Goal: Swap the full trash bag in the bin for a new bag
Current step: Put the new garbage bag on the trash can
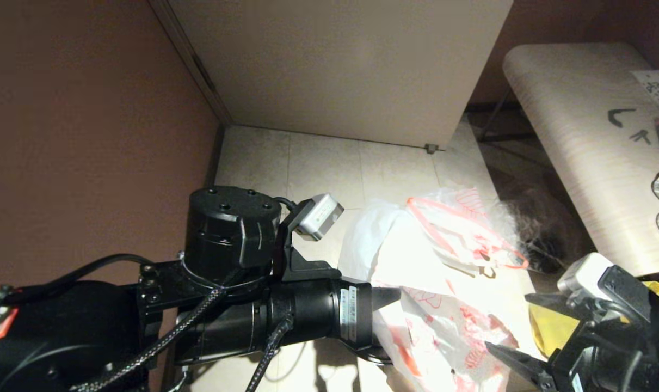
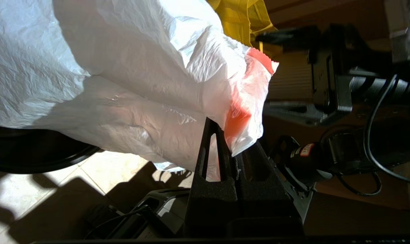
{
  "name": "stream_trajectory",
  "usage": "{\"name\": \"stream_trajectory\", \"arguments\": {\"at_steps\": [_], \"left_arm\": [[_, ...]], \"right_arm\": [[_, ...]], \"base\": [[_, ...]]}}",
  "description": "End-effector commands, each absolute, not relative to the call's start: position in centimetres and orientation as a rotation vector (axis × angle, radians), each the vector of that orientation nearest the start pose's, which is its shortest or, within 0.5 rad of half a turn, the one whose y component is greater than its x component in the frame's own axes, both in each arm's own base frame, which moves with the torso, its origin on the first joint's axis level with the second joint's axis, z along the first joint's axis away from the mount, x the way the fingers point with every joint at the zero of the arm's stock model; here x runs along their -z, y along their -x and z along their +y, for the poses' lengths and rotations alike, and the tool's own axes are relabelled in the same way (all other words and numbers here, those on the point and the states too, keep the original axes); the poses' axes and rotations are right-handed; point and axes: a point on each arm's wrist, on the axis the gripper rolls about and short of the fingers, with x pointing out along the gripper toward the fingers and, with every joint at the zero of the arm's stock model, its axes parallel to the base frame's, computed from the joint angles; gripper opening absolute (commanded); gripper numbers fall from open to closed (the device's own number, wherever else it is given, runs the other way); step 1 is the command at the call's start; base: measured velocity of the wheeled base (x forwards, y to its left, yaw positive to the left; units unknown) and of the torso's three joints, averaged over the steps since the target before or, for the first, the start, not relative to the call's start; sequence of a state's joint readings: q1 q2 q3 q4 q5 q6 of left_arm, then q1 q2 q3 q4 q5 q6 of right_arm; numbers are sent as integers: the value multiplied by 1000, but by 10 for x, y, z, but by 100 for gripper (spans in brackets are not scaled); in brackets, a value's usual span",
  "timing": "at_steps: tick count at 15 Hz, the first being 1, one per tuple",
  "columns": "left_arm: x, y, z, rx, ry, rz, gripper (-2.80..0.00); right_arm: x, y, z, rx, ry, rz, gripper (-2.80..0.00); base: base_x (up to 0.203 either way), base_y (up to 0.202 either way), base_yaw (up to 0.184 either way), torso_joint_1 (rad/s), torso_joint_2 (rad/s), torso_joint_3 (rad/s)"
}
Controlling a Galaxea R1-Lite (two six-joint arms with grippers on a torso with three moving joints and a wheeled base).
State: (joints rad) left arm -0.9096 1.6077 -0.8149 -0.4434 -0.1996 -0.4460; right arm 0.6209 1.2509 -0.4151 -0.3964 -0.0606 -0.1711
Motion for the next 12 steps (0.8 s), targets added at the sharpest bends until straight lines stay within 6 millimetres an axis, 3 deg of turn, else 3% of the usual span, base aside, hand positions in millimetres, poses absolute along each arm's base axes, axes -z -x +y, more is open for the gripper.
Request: {"name": "stream_trajectory", "arguments": {"at_steps": [1, 6, 9, 10, 12], "left_arm": [[-195, -170, -226, 999, 274, 576, -280], [-200, -169, -223, 1001, 283, 559, -280], [-201, -167, -220, 1000, 285, 554, -280], [-202, -166, -219, 1001, 287, 551, -280], [-203, -166, -218, 999, 289, 550, -280]], "right_arm": [[-156, -136, 99, -604, 326, 388, 0], [-119, -169, 123, -607, 387, 533, 0], [-109, -202, 132, -561, 367, 430, 0], [-107, -213, 130, -535, 367, 390, -280], [-107, -215, 128, -526, 374, 357, -280]], "base": [[0, 0, 0, 0, 0, 0], [0, 0, 0, 0, 0, 0], [0, 0, 0, 0, 0, 0], [0, 0, 0, 0, 0, 0], [0, 0, 0, 0, 0, 0]]}}
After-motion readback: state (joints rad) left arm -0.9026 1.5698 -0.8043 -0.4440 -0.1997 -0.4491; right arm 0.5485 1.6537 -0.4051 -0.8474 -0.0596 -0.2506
